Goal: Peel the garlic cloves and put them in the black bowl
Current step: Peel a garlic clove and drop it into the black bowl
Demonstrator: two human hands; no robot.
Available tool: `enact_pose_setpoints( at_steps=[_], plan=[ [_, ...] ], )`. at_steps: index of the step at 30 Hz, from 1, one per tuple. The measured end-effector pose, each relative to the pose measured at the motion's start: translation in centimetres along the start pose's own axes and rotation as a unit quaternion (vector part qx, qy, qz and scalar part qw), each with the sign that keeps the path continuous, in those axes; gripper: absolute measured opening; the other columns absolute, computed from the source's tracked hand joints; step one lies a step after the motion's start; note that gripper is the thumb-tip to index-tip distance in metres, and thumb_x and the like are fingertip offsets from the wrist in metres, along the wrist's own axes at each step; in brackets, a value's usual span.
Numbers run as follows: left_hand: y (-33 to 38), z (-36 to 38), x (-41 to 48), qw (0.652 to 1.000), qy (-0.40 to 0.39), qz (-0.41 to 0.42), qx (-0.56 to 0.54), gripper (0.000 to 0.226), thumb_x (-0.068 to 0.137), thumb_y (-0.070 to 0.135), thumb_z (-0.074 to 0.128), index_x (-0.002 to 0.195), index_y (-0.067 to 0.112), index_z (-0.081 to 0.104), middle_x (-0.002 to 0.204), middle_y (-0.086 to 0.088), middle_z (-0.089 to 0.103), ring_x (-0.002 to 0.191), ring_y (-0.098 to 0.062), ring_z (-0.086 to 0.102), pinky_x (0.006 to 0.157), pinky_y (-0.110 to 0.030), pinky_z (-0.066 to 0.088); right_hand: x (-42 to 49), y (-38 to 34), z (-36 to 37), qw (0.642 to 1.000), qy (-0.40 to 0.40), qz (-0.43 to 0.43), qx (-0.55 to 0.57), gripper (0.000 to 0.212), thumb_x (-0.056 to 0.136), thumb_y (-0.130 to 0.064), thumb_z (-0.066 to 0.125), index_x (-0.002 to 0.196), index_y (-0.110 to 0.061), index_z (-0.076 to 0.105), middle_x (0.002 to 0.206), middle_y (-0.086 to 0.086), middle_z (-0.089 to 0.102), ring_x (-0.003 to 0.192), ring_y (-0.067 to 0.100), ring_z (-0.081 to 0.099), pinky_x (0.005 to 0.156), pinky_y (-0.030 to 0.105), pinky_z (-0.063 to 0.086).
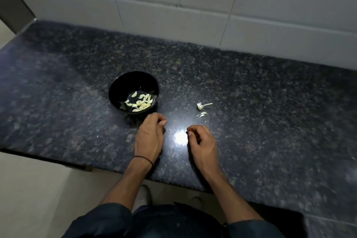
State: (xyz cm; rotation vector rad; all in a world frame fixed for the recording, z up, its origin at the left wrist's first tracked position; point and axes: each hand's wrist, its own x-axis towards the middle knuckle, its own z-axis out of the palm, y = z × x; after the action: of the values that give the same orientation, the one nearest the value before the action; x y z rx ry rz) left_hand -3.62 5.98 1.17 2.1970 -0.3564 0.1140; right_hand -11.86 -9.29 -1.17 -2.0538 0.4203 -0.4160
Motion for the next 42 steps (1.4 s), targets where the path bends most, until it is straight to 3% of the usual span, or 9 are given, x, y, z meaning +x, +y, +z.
enact_pose_setpoints(
  at_steps=[4, 7, 17, 21, 23, 28, 32, 36, 42],
  plan=[
    [1.2, -2.9, 2.2, 0.995, 0.088, 0.043, -0.012, 0.008, 0.095, 0.004, 0.059, 0.097, 0.009, 0.065, 0.093, -0.002, 0.066, 0.087, -0.019, 0.06, 0.078, -0.033, 0.049, -0.1, -0.2, 0.1, 1.0, 0.006, -0.017, -0.001, 0.014, 0.097, -0.008, 0.06, 0.098, -0.02, 0.068, 0.095, -0.013, 0.063, 0.095, 0.009, 0.061, 0.082, 0.033, 0.05],
    [-0.1, -4.6, 4.4, 0.991, 0.129, 0.005, 0.018, 0.01, 0.092, 0.005, 0.061, 0.098, 0.012, 0.066, 0.096, -0.002, 0.069, 0.089, -0.02, 0.063, 0.079, -0.037, 0.051, 0.0, -0.2, 0.2, 1.0, 0.007, -0.024, -0.014, 0.014, 0.097, -0.007, 0.06, 0.097, -0.019, 0.068, 0.095, -0.011, 0.063, 0.095, 0.008, 0.06, 0.082, 0.033, 0.05],
    [-1.8, -5.6, 5.4, 0.993, 0.091, -0.066, 0.023, 0.015, 0.09, 0.01, 0.064, 0.094, 0.024, 0.069, 0.079, -0.004, 0.069, 0.071, -0.025, 0.063, 0.066, -0.038, 0.053, 0.0, -0.2, 0.3, 1.0, 0.013, -0.008, -0.025, 0.016, 0.096, -0.006, 0.062, 0.097, -0.02, 0.069, 0.096, -0.011, 0.065, 0.094, 0.005, 0.061, 0.08, 0.019, 0.047],
    [-0.8, -6.1, 4.8, 0.991, 0.121, -0.04, -0.033, 0.018, 0.091, 0.003, 0.061, 0.098, 0.016, 0.07, 0.09, 0.0, 0.069, 0.071, -0.01, 0.056, 0.069, -0.016, 0.046, 0.5, -0.6, -0.1, 0.996, -0.006, 0.074, 0.043, 0.013, 0.097, -0.012, 0.064, 0.094, -0.021, 0.072, 0.093, -0.008, 0.071, 0.088, 0.004, 0.065, 0.079, 0.02, 0.048],
    [0.2, -5.9, 4.3, 0.989, 0.136, 0.0, -0.053, 0.019, 0.09, -0.003, 0.058, 0.097, 0.01, 0.07, 0.096, 0.0, 0.069, 0.078, -0.012, 0.058, 0.073, -0.012, 0.043, 1.0, -1.2, -0.8, 0.982, 0.005, 0.133, 0.131, 0.014, 0.099, -0.021, 0.063, 0.091, -0.017, 0.074, 0.086, 0.003, 0.073, 0.078, 0.007, 0.064, 0.074, 0.026, 0.05],
    [1.6, -1.6, 2.5, 0.995, -0.002, 0.05, -0.09, 0.021, 0.083, -0.002, 0.054, 0.088, 0.013, 0.069, 0.093, 0.004, 0.067, 0.084, -0.016, 0.064, 0.083, -0.028, 0.053, 3.5, -0.1, -3.1, 0.983, 0.131, 0.105, 0.072, 0.015, 0.1, -0.021, 0.061, 0.092, -0.016, 0.072, 0.085, 0.002, 0.071, 0.082, 0.012, 0.064, 0.078, 0.033, 0.05],
    [1.3, 1.9, 1.5, 0.984, -0.146, 0.022, -0.103, 0.026, 0.083, -0.007, 0.054, 0.087, 0.013, 0.069, 0.096, 0.007, 0.065, 0.082, -0.011, 0.069, 0.08, -0.039, 0.06, 6.1, 0.7, -4.1, 0.992, 0.109, 0.048, -0.03, 0.014, 0.097, -0.011, 0.06, 0.1, -0.017, 0.073, 0.096, -0.002, 0.066, 0.09, 0.01, 0.061, 0.086, 0.022, 0.047],
    [1.3, 2.9, 1.2, 0.985, -0.16, 0.034, -0.045, 0.026, 0.079, -0.01, 0.055, 0.086, 0.011, 0.069, 0.104, 0.001, 0.067, 0.09, -0.01, 0.063, 0.089, -0.02, 0.049, 7.1, 1.2, -3.8, 0.996, 0.031, -0.003, -0.089, 0.021, 0.096, -0.008, 0.06, 0.108, -0.016, 0.075, 0.102, -0.001, 0.064, 0.097, 0.01, 0.06, 0.089, 0.015, 0.044],
    [0.9, 2.9, 0.9, 0.985, -0.162, 0.046, -0.026, 0.024, 0.081, -0.01, 0.056, 0.087, 0.008, 0.071, 0.113, 0.0, 0.067, 0.103, -0.014, 0.063, 0.096, -0.024, 0.048, 7.3, 1.8, -2.7, 0.992, 0.031, -0.025, -0.121, 0.023, 0.093, -0.001, 0.061, 0.106, -0.014, 0.075, 0.104, -0.002, 0.061, 0.101, 0.018, 0.06, 0.092, 0.029, 0.049]
  ],
)
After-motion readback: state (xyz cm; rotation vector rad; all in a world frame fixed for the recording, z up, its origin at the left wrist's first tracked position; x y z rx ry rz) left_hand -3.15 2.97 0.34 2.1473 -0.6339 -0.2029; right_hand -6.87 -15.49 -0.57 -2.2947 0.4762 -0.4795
